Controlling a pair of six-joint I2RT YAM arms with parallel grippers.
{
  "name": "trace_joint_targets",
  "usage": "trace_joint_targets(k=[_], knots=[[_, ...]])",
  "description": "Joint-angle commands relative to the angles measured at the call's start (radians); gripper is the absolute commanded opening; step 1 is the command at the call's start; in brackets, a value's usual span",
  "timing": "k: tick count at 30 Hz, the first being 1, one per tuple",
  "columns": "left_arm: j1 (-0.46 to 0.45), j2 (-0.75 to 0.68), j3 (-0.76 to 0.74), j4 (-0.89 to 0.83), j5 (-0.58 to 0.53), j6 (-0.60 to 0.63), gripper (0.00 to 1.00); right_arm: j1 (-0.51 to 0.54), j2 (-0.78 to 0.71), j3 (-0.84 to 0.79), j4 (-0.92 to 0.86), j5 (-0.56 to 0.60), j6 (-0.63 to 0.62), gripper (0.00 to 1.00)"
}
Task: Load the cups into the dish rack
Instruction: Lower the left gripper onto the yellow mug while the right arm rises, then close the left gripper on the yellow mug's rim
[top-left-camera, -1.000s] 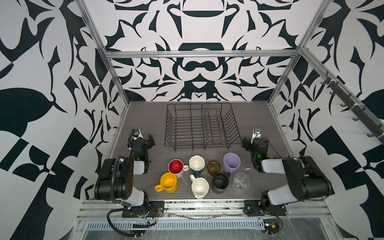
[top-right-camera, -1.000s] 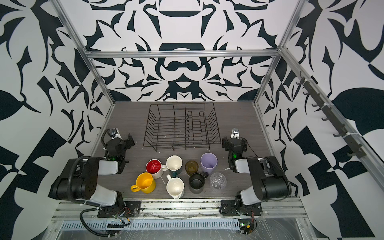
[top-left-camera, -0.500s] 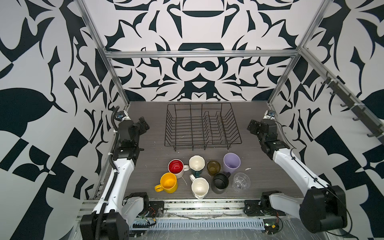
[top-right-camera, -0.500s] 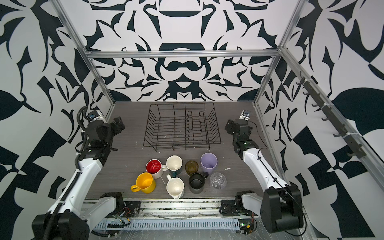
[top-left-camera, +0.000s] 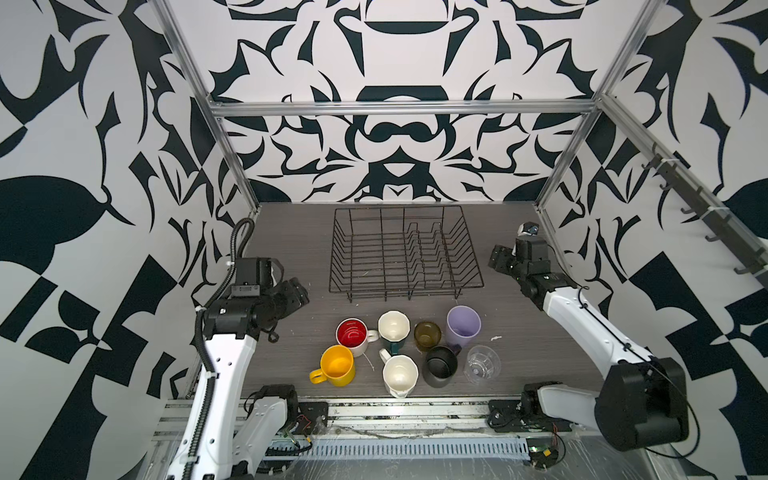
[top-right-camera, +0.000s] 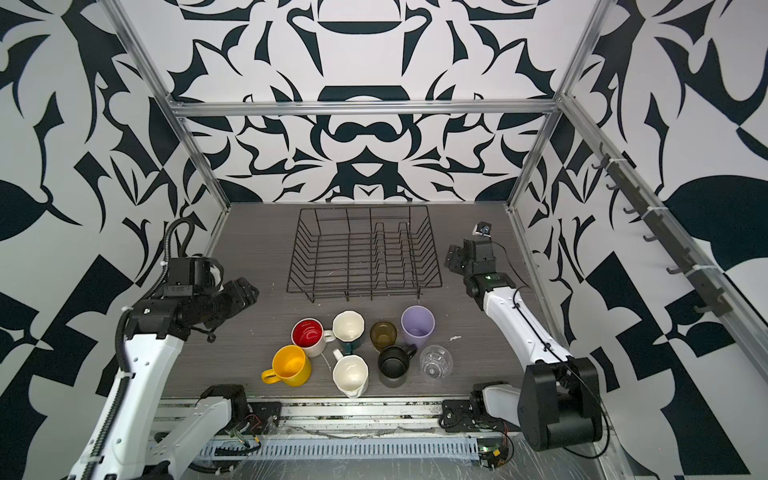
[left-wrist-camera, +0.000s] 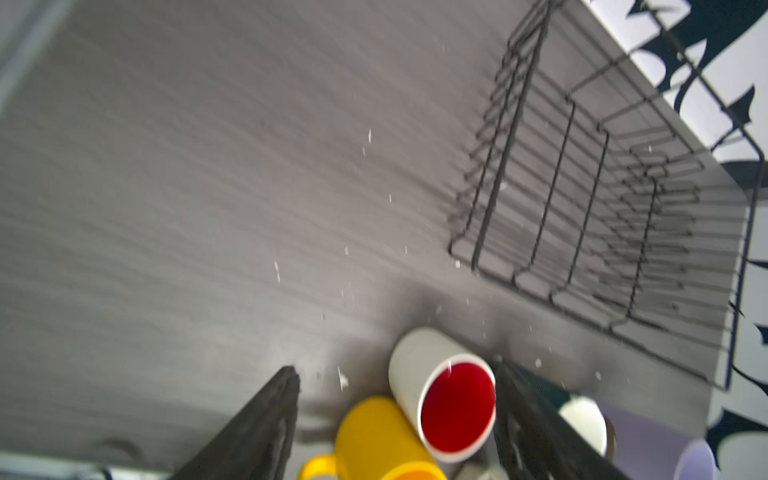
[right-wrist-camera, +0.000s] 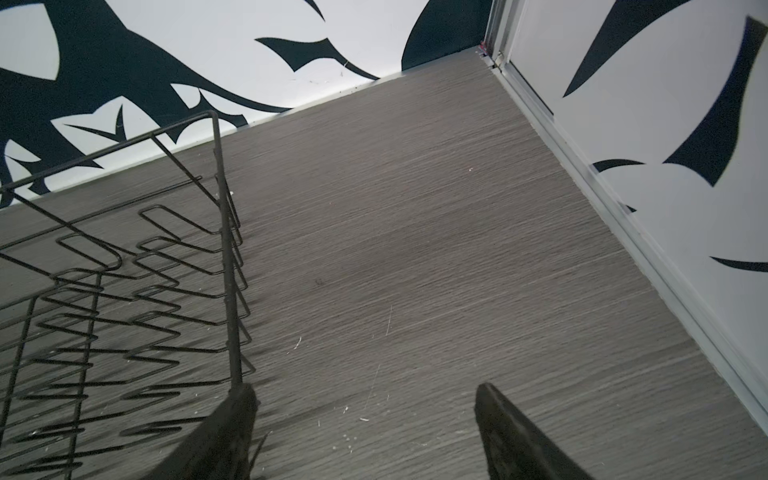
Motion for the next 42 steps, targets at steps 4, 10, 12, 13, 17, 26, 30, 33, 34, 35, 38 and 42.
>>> trace_joint_targets(k=[4, 10, 12, 13, 17, 26, 30, 33, 34, 35, 38, 42], knots=[[-0.086, -0.046, -0.057, -0.175, 0.034, -0.101, 0.74, -0.001, 0.024, 0.055, 0.009, -0.033, 0.008, 0.84], [-0.325, 0.062, -0.013, -0.235, -0.072, -0.144, 0.73, -0.001, 0.022, 0.061, -0.002, -0.039, 0.012, 0.84], [-0.405, 0.093, -0.011, -0.248, -0.105, -0.182, 0.73, -0.001, 0.011, 0.058, -0.006, -0.043, 0.013, 0.84], [-0.435, 0.101, -0.016, -0.251, -0.12, -0.203, 0.73, -0.001, 0.003, 0.055, -0.009, -0.041, 0.013, 0.84], [-0.503, 0.112, -0.053, -0.245, -0.143, -0.257, 0.72, -0.001, -0.027, 0.041, -0.017, -0.034, 0.007, 0.84], [-0.598, 0.161, -0.074, -0.29, -0.191, -0.321, 0.63, 0.0, -0.058, 0.033, -0.03, -0.031, 0.002, 0.84], [-0.636, 0.198, -0.09, -0.313, -0.203, -0.352, 0.6, 0.0, -0.063, 0.031, -0.032, -0.033, 0.004, 0.84], [-0.642, 0.21, -0.106, -0.308, -0.203, -0.362, 0.59, -0.001, -0.065, 0.03, -0.035, -0.033, 0.005, 0.83], [-0.641, 0.212, -0.11, -0.304, -0.203, -0.364, 0.58, 0.0, -0.067, 0.03, -0.035, -0.034, 0.005, 0.83], [-0.642, 0.214, -0.114, -0.3, -0.203, -0.365, 0.58, 0.0, -0.068, 0.029, -0.035, -0.035, 0.005, 0.83], [-0.642, 0.229, -0.135, -0.267, -0.199, -0.368, 0.58, 0.0, -0.074, 0.029, -0.035, -0.038, 0.009, 0.83], [-0.642, 0.26, -0.161, -0.234, -0.196, -0.368, 0.57, 0.0, -0.084, 0.023, -0.035, -0.039, 0.01, 0.83]])
